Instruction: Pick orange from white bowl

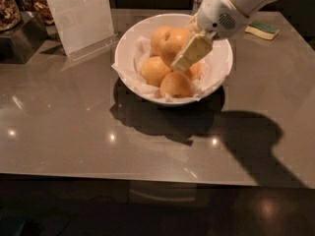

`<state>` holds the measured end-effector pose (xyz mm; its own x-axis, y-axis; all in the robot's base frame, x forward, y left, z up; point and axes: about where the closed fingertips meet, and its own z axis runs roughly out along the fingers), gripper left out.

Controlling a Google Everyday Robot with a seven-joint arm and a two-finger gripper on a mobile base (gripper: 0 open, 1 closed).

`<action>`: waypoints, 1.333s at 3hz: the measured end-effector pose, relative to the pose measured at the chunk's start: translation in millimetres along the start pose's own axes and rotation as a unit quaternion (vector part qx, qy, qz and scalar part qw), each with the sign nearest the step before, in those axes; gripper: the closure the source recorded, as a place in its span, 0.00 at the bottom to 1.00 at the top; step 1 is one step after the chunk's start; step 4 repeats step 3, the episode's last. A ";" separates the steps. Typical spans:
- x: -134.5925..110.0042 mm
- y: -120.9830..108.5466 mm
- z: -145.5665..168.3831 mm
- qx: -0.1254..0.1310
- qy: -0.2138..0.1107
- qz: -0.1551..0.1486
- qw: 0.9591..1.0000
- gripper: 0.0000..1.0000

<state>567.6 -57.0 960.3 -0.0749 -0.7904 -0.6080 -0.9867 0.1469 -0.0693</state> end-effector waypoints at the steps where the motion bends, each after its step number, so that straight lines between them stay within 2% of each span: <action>1: 0.2 25.0 -37.5 0.007 -0.047 -0.012 0.999 1.00; 2: 12.3 61.2 -72.7 0.021 -0.103 -0.003 0.994 1.00; 3: 25.1 79.8 -85.6 0.028 -0.129 0.009 0.991 1.00; 4: 25.1 79.8 -85.6 0.028 -0.129 0.009 0.991 1.00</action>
Offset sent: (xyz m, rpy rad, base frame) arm -0.1111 -0.0783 0.0537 0.2909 -0.0681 -0.0521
